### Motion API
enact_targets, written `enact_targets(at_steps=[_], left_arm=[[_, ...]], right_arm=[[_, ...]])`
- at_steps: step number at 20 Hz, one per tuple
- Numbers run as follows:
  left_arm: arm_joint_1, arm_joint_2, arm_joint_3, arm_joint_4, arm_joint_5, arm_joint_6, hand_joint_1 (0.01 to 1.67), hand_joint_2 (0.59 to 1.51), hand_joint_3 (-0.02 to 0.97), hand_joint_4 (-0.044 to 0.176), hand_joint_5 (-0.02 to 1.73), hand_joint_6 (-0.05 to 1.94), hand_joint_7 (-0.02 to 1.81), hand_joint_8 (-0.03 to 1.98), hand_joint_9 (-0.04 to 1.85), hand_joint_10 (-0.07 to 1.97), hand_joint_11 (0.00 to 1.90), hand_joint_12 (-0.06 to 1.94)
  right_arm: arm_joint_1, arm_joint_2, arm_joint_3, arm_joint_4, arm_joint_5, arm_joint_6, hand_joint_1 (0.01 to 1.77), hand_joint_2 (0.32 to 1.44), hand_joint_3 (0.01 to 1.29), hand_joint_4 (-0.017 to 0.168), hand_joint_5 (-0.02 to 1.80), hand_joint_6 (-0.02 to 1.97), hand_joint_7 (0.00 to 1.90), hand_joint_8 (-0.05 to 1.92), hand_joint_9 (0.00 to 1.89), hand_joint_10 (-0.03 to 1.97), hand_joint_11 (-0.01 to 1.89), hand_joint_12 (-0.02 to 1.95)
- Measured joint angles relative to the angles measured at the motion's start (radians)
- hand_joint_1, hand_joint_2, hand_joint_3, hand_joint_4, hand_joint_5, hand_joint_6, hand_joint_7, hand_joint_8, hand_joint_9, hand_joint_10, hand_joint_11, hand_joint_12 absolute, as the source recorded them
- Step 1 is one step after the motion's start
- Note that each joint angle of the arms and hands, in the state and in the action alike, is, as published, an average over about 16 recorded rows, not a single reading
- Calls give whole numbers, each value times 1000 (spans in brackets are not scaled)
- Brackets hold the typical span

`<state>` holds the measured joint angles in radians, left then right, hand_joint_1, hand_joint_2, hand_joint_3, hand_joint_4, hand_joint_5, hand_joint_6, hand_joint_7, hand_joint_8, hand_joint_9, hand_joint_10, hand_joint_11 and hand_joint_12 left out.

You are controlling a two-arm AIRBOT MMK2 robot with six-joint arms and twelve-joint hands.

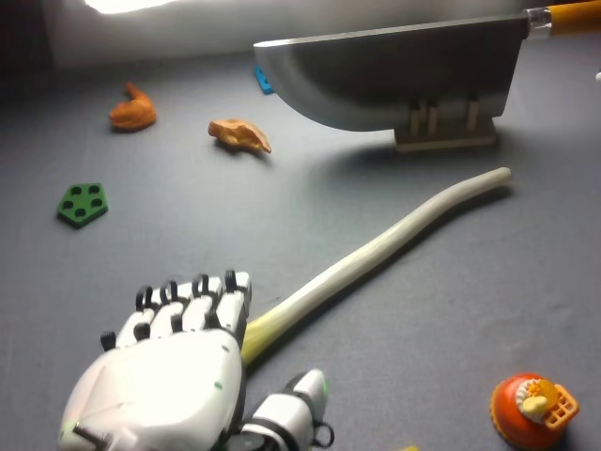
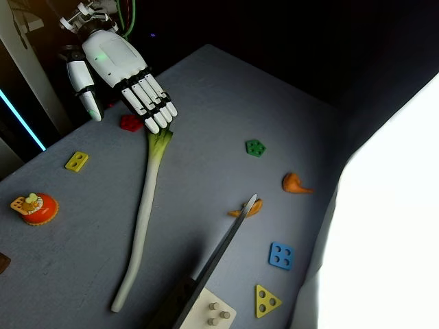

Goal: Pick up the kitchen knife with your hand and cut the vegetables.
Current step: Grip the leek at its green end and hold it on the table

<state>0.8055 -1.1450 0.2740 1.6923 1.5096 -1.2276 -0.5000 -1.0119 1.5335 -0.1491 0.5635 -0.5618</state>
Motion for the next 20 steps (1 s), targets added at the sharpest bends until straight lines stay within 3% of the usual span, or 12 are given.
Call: enact_targets(at_steps=[11,20], left_arm=[[93,-47,7,98,58,-62,147,1368,10,2,48,0,63,-5,44,8,22,99],[126,-54,24,93,57,-104,258,1384,10,4,55,4,66,-4,51,8,17,146]], right_arm=[[-35,-149,194,-41,49,39,1151,972,17,53,17,19,12,14,19,1,12,23],[-59,-254,337,-70,80,91,1130,988,17,36,18,20,13,15,20,2,12,23]])
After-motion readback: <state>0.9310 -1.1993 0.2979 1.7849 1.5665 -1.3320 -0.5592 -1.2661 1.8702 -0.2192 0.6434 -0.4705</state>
